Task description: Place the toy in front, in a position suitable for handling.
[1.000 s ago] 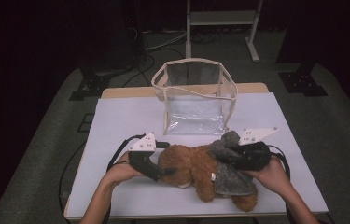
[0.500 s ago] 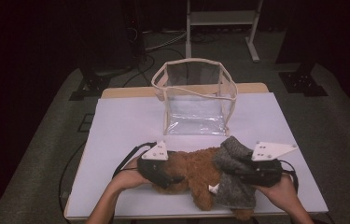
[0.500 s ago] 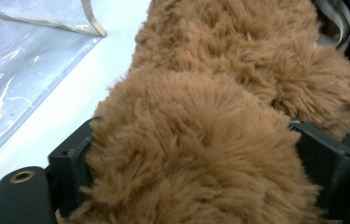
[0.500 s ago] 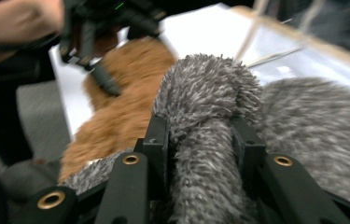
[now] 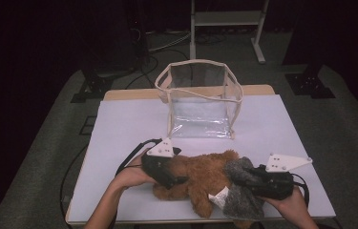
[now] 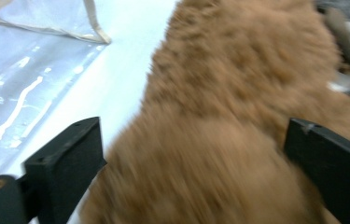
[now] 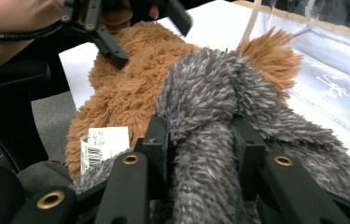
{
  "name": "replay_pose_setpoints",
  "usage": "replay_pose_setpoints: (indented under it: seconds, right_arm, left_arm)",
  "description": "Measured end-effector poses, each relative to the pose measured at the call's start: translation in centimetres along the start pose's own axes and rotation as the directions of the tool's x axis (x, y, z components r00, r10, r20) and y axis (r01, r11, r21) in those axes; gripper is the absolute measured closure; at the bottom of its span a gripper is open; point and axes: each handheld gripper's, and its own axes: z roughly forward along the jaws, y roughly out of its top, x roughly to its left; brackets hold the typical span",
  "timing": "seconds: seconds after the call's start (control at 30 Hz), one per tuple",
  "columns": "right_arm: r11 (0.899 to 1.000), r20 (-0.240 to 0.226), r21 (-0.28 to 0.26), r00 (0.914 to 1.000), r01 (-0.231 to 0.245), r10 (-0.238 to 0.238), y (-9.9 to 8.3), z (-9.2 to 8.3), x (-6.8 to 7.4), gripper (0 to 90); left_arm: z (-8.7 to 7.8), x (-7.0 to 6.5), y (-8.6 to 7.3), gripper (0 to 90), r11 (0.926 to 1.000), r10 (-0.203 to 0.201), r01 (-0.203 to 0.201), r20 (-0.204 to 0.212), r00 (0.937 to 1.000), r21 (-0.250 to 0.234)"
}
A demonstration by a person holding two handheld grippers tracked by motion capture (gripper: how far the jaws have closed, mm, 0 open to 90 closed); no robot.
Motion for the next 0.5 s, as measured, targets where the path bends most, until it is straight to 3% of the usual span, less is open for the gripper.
replay_pose_setpoints:
  seconds: [0.03,0.07,0.1,0.2,0.33,0.43,0.5]
  right_arm:
    - [1.000,-0.002,0.000,1.0000,0.001,-0.001,0.0,0.0,0.0,64.0]
    - [1.000,0.000,-0.002,1.0000,0.001,-0.001,-0.1,-0.1,0.1,63.8]
    - [1.000,0.002,-0.004,1.0000,0.003,-0.003,-0.1,-0.3,0.0,63.7]
    - [1.000,0.016,-0.003,0.9999,-0.001,0.002,-0.3,-1.4,-0.4,63.7]
    - [0.999,0.031,-0.001,0.9985,-0.045,0.045,-1.2,-2.2,-1.1,63.7]
    - [0.998,-0.001,0.007,0.9983,-0.057,0.057,-1.8,-1.6,-0.8,63.5]
    - [0.998,-0.017,0.018,0.9984,-0.054,0.055,-1.8,-1.0,-0.5,63.4]
  left_arm:
    - [0.2,0.0,0.4,7.9,0.9999,0.011,-0.012,0.020,0.9997,0.012]
    - [0.9,-0.1,0.7,10.7,0.9973,0.038,-0.041,0.036,0.9986,0.062]
    - [1.4,-0.2,0.5,17.0,0.9944,0.038,-0.045,0.075,0.9965,0.095]
    - [1.4,-0.2,-0.1,23.0,0.9971,0.007,-0.013,0.077,0.9970,0.075]
    - [0.8,-0.6,-0.6,28.0,0.9983,0.019,-0.023,0.072,0.9972,0.054]
    - [0.6,-0.9,-0.2,26.2,0.9962,0.039,-0.044,0.069,0.9969,0.075]
    - [0.6,-0.9,0.0,19.4,0.9956,0.041,-0.046,0.067,0.9969,0.082]
